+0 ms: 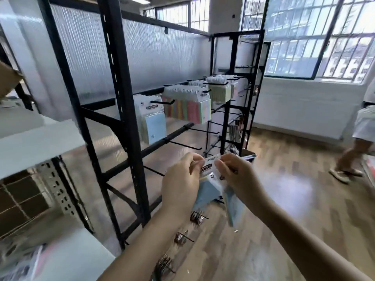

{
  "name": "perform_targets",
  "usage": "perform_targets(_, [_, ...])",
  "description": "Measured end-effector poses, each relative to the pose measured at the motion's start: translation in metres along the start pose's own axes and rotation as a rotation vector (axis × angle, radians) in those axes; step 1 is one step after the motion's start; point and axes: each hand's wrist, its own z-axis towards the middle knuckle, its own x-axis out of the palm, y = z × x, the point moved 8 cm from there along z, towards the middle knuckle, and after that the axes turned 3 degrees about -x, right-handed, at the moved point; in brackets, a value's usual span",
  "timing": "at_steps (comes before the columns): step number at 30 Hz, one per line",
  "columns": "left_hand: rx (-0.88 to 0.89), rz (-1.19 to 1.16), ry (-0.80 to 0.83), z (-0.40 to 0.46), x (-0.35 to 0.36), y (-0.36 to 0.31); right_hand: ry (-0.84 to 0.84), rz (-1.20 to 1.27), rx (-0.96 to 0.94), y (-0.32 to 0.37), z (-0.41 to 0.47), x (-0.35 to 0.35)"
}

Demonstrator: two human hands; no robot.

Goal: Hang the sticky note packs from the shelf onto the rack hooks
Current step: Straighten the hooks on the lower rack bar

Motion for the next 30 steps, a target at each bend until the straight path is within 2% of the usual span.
perform_targets(7, [-0.006,-0.087,-0.081,0.05,0.004,-0.004,-0.099,0.032,-0.135,0.012,0.06,-0.001])
perform_targets(12, [0.045,-0.073,-0.235,0.073,-0.017,-0.014,0.016,0.226,-0.158,0.018,0.099,0.019])
perform_targets(17, [-0.012,-0.136,-0.451,0.089,-0.044,-0.008,0.105,0.374,-0.21,0.026,0.143,0.038])
perform_targets(21, [0.0,-0.091,-0.628,0.102,-0.057,-0.014,0.182,0.438,-0.26,0.032,0.172,0.053])
perform_targets(30, [-0.023,0.087,-0.738,0.114,-0.055,-0.014,0.351,0.529,-0.275,0.021,0.204,0.084])
